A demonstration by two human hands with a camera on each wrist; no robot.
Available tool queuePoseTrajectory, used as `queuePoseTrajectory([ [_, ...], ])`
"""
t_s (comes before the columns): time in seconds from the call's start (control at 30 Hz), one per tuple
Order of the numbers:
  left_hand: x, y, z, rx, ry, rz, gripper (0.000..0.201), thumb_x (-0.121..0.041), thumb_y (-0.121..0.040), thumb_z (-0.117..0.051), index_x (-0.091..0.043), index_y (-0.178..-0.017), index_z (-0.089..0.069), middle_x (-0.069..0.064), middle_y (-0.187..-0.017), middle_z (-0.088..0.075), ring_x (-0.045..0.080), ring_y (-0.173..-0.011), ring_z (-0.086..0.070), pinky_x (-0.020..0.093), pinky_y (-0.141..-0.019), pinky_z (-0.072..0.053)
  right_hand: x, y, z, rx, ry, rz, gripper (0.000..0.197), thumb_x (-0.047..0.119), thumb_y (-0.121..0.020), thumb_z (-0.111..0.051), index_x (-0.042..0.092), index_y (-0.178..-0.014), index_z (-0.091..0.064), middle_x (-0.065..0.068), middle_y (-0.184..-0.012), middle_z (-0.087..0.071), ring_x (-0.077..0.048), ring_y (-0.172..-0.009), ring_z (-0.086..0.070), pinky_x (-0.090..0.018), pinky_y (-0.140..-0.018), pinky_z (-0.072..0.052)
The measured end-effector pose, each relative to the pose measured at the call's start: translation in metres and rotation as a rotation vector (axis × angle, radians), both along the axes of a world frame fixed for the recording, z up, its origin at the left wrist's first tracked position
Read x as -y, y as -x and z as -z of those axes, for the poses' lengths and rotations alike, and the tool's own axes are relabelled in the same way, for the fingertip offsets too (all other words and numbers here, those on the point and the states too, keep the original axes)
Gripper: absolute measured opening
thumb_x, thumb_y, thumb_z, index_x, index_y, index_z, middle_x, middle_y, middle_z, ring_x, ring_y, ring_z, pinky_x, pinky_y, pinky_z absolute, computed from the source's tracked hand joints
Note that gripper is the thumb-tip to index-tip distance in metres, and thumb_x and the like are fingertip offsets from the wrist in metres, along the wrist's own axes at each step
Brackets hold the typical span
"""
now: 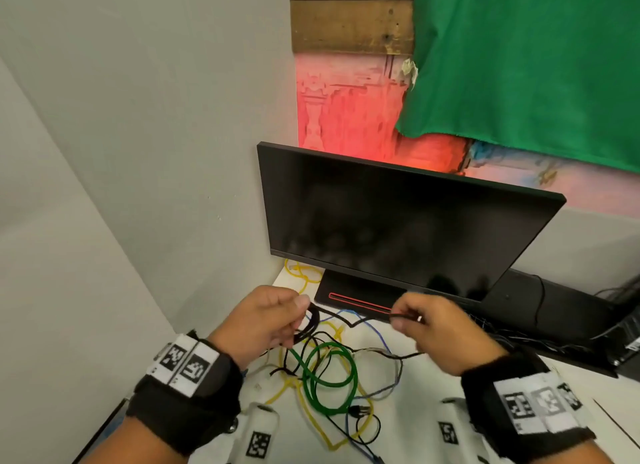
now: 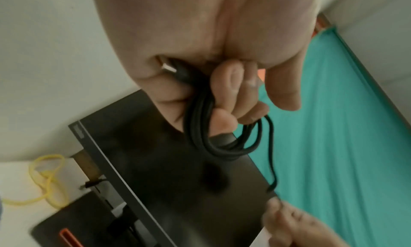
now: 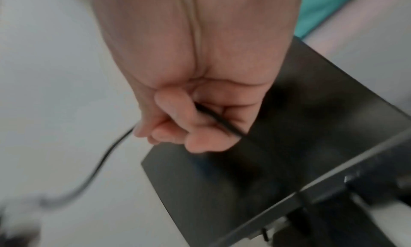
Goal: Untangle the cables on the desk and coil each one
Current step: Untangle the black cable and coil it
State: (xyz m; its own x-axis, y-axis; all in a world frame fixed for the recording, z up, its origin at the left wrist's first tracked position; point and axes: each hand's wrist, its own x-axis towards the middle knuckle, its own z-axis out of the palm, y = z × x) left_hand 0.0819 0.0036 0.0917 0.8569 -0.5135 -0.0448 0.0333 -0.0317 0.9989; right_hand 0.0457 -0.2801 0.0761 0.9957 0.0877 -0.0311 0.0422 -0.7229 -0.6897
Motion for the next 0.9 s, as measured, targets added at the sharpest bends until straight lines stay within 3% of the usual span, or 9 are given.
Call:
queuePoseTrajectory([
  [0.13, -0.009, -0.003, -0.005, 0.042, -0.162, 0.087, 0.029, -0.046, -0.074, -0.068, -0.023, -0.056, -0.065, -0.007, -0.047, -0.047, 0.007, -0.043, -0.042, 0.028, -0.055, -0.042, 0.035, 0.003, -0.013, 0.068, -0.435, 0.066, 0.007, 0.027, -0.080, -0.079, 0.023, -0.081, -0.073, 0.005, -0.063, -0.064, -0.004, -0.050, -0.051, -0.016, -0.047, -0.041],
  [0.27, -0.002, 0.003, -0.013, -0.134, 0.147, 0.116, 0.035, -0.039, -0.077, -0.067, -0.016, -0.054, -0.053, -0.005, -0.042, -0.029, 0.010, -0.036, -0.026, 0.027, -0.051, -0.042, 0.042, -0.002, -0.007, 0.197, -0.302, 0.176, 0.009, 0.023, -0.088, -0.072, 0.031, -0.085, -0.076, 0.006, -0.078, -0.073, -0.009, -0.071, -0.066, -0.022, -0.065, -0.054],
  [0.37, 0.008, 0.005, -0.024, -0.223, 0.377, 0.121, 0.029, -0.031, -0.082, -0.063, -0.009, -0.064, -0.058, -0.006, -0.042, -0.030, 0.010, -0.036, -0.029, 0.027, -0.049, -0.043, 0.023, -0.007, 0.014, 0.198, -0.217, 0.225, 0.018, 0.023, -0.094, -0.064, 0.033, -0.086, -0.077, 0.009, -0.087, -0.072, -0.003, -0.082, -0.065, -0.027, -0.079, -0.051],
  [0.43, 0.016, 0.004, -0.031, -0.249, 0.462, 0.101, 0.025, -0.027, -0.086, -0.060, -0.010, -0.068, -0.060, -0.007, -0.042, -0.031, 0.010, -0.037, -0.030, 0.028, -0.050, -0.044, 0.002, -0.007, 0.033, 0.121, -0.005, 0.184, 0.018, 0.030, -0.100, -0.055, 0.030, -0.104, -0.073, 0.008, -0.100, -0.067, -0.010, -0.094, -0.063, -0.030, -0.087, -0.048],
  [0.5, 0.019, 0.001, -0.035, -0.278, 0.533, 0.042, 0.026, -0.029, -0.087, -0.057, -0.011, -0.069, -0.059, -0.008, -0.042, -0.031, 0.010, -0.038, -0.030, 0.027, -0.052, -0.044, -0.017, 0.000, 0.047, 0.105, 0.071, 0.216, 0.022, 0.036, -0.101, -0.049, 0.039, -0.121, -0.058, 0.014, -0.101, -0.064, -0.012, -0.096, -0.063, -0.025, -0.079, -0.047],
  [0.57, 0.016, -0.006, -0.036, -0.296, 0.588, -0.041, 0.027, -0.030, -0.090, -0.054, -0.012, -0.070, -0.058, -0.009, -0.043, -0.032, 0.009, -0.038, -0.030, 0.026, -0.052, -0.044, -0.026, 0.009, 0.051, 0.203, -0.061, 0.296, 0.024, 0.033, -0.098, -0.055, 0.053, -0.108, -0.045, 0.021, -0.085, -0.063, -0.003, -0.080, -0.061, -0.019, -0.065, -0.044],
  [0.63, 0.009, -0.013, -0.035, -0.307, 0.581, -0.139, 0.029, -0.031, -0.093, -0.051, -0.013, -0.071, -0.057, -0.009, -0.044, -0.031, 0.009, -0.039, -0.030, 0.025, -0.052, -0.044, -0.022, 0.012, 0.048, 0.362, -0.146, 0.359, 0.031, 0.026, -0.093, -0.064, 0.051, -0.091, -0.046, 0.016, -0.077, -0.062, -0.001, -0.076, -0.060, -0.018, -0.059, -0.042],
  [0.73, 0.000, -0.020, -0.031, -0.324, 0.542, -0.226, 0.031, -0.032, -0.096, -0.048, -0.013, -0.072, -0.056, -0.008, -0.044, -0.031, 0.009, -0.039, -0.030, 0.024, -0.051, -0.044, -0.005, 0.008, 0.034, 0.572, -0.012, 0.370, 0.028, 0.019, -0.088, -0.070, 0.040, -0.081, -0.053, 0.015, -0.078, -0.058, -0.007, -0.075, -0.057, -0.020, -0.062, -0.041],
  [0.9, 0.005, -0.019, -0.024, -0.273, 0.502, -0.221, 0.028, -0.034, -0.092, -0.053, -0.015, -0.073, -0.058, -0.007, -0.048, -0.032, 0.011, -0.043, -0.032, 0.026, -0.054, -0.047, 0.009, -0.007, 0.019, 0.508, 0.212, 0.332, 0.014, 0.018, -0.089, -0.070, 0.025, -0.078, -0.065, 0.017, -0.073, -0.052, -0.015, -0.074, -0.050, -0.028, -0.067, -0.038],
])
